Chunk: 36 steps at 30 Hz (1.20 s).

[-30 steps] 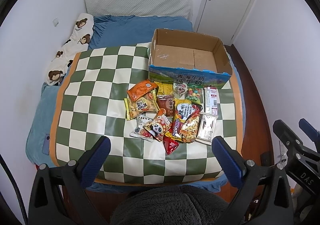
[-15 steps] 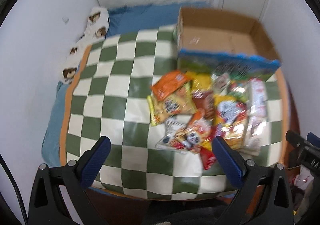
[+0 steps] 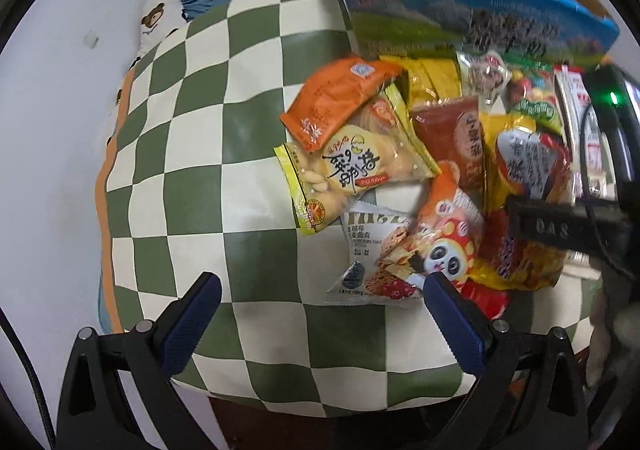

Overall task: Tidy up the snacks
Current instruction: 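Grasp the orange panda bag with the left tool while the right tool grasps the yellow noodle pack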

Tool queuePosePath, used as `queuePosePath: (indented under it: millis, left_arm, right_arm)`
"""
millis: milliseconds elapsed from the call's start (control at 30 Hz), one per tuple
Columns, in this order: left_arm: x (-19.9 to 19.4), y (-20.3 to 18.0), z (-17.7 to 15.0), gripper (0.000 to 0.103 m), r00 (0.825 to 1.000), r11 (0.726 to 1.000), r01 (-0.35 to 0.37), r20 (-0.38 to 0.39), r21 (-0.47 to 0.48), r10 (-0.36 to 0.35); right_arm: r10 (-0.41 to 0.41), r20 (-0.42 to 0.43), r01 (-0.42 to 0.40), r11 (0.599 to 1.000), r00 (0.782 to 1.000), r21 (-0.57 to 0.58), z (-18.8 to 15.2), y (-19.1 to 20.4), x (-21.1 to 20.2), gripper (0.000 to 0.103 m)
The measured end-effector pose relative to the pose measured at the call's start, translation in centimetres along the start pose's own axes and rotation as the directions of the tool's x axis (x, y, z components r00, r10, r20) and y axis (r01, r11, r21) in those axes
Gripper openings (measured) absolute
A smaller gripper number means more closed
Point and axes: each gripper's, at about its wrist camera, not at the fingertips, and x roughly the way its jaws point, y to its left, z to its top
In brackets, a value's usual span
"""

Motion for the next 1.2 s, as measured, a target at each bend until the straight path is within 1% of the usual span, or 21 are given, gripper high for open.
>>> queuePosePath:
  millis: [100,200,267,300,333,433,500,633,733,767,800,833,867,900,933,1033,1067,1100,1133,1167,1200]
  left_arm:
    - [0.4,-0.6,-0.1,0.103,1.0,0.999,0.012,-0.003,0.035,-0.012]
    - [0.2,-1.7,0.0,0.103,0.999,0.994,0.012,0.031,0.104,-0.015]
    - [0.1,-2.5,0.3,0.103,0.998,0.989,0.005,0.056,0.144,-0.013]
    - [0.2,-2.9,0.5,0.103,0.998,0.986,0.009,0.062,0.168,-0.02]
    - [0.4,-3.4,0.6,0.103,0.998,0.981,0.021,0.061,0.194,-0.034]
    - [0.9,-4.9,1.1,0.103,0.997,0.966,0.035,0.063,0.257,-0.053]
    - [1.3,-6.2,1.3,0.103,0.996,0.949,0.035,0.066,0.314,-0.059]
    - [3.0,-9.5,1.7,0.103,0.997,0.896,0.052,0.034,0.441,-0.075]
    - [4.8,-11.5,1.8,0.103,0.998,0.856,0.057,0.006,0.514,-0.07]
    - [5.3,-11.7,2.0,0.102,0.997,0.852,0.068,-0.007,0.519,-0.075]
    - [5.8,-11.9,2.2,0.095,0.997,0.849,0.076,-0.019,0.522,-0.078]
    - [6.2,-11.9,2.4,0.082,0.997,0.849,0.079,-0.027,0.523,-0.076]
    - [6.6,-11.7,2.6,0.076,0.996,0.852,0.093,-0.042,0.516,-0.084]
    - [6.9,-11.4,2.8,0.063,0.994,0.859,0.107,-0.054,0.501,-0.092]
    - [7.1,-10.8,3.0,0.058,0.992,0.873,0.123,-0.068,0.472,-0.103]
    - [7.4,-7.9,3.9,0.058,0.976,0.933,0.214,-0.107,0.29,-0.191]
    - [7.8,-6.5,4.1,0.058,0.964,0.95,0.251,-0.133,0.183,-0.229]
    - [8.2,-5.2,4.1,0.058,0.95,0.955,0.285,-0.155,0.081,-0.271]
    - [8.7,-4.3,4.1,0.058,0.938,0.951,0.308,-0.17,0.0,-0.303]
    - [9.5,-3.0,3.9,0.058,0.921,0.938,0.328,-0.184,-0.107,-0.343]
    - [10.0,-2.4,3.7,0.058,0.911,0.926,0.341,-0.187,-0.16,-0.368]
  right_arm:
    - [-0.031,0.017,0.031,0.999,0.999,-0.021,0.3,1.1,0.7,0.103]
    - [-0.036,-0.029,0.036,0.999,0.999,-0.033,0.4,1.9,1.7,0.103]
    - [-0.017,-0.038,0.016,0.999,0.999,-0.035,0.1,1.9,2.2,0.099]
    - [-0.01,-0.026,0.009,0.999,1.0,-0.039,-0.3,1.7,2.1,0.091]
    - [0.021,-0.021,-0.021,0.999,1.0,-0.039,-0.7,1.4,2.0,0.084]
    - [0.098,-0.042,-0.098,0.995,0.994,0.007,-1.4,-0.6,1.9,0.082]
    - [0.119,-0.048,-0.119,0.993,0.992,0.007,-1.9,-1.5,1.7,0.081]
    - [0.133,-0.062,-0.133,0.991,0.989,-0.001,-3.1,-3.5,1.6,0.081]
    - [0.145,-0.067,-0.145,0.989,0.987,0.0,-3.4,-5.2,2.0,0.081]
    - [0.151,-0.069,-0.151,0.989,0.986,0.001,-3.6,-5.7,1.9,0.081]
    - [0.151,-0.073,-0.152,0.988,0.986,0.002,-2.8,-5.7,2.5,0.082]
    - [0.15,-0.076,-0.15,0.989,0.986,0.005,-2.7,-6.0,2.8,0.082]
    - [0.149,-0.078,-0.149,0.989,0.986,0.005,-2.9,-6.3,2.8,0.082]
    - [0.148,-0.079,-0.148,0.989,0.986,0.001,-3.1,-6.4,2.9,0.082]
    - [0.145,-0.084,-0.146,0.989,0.986,-0.004,-2.1,-7.0,2.7,0.082]
    - [0.125,-0.086,-0.127,0.992,0.988,-0.024,-2.3,-6.9,2.8,0.082]
    - [0.121,-0.08,-0.123,0.992,0.989,-0.021,-2.1,-6.9,2.5,0.082]
    - [0.114,-0.078,-0.116,0.993,0.99,-0.024,-2.3,-6.8,2.5,0.082]
    - [0.104,-0.075,-0.106,0.994,0.992,-0.028,-2.2,-6.0,3.1,0.082]
    - [0.095,-0.072,-0.098,0.995,0.993,-0.031,-2.4,-5.7,3.2,0.082]
    - [0.082,-0.068,-0.084,0.996,0.994,-0.04,-2.8,-5.4,3.3,0.082]
